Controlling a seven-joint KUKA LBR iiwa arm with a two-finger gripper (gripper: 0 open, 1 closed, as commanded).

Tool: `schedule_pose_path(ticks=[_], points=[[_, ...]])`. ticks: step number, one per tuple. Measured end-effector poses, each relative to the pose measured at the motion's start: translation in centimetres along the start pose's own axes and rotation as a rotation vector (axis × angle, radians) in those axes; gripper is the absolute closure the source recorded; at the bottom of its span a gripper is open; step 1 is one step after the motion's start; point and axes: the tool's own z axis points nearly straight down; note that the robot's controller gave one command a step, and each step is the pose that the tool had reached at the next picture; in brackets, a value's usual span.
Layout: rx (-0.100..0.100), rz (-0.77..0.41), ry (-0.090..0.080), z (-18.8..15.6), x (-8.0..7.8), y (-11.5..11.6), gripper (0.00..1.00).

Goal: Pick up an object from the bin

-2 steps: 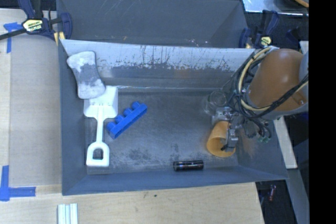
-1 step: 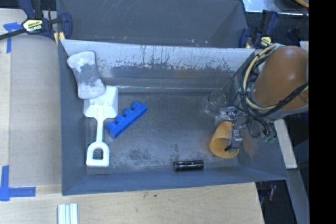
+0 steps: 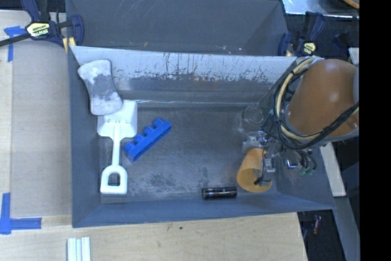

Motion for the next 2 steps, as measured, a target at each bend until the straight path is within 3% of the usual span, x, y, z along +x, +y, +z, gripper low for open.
schedule_pose_path(ticks=[1,2], points=[[0.002,0.043,-0.006,-10.6,-1.8,-2.6,1.0],[-0.001,0.013,0.001,-17.6,-1.7,0.6,1.0]])
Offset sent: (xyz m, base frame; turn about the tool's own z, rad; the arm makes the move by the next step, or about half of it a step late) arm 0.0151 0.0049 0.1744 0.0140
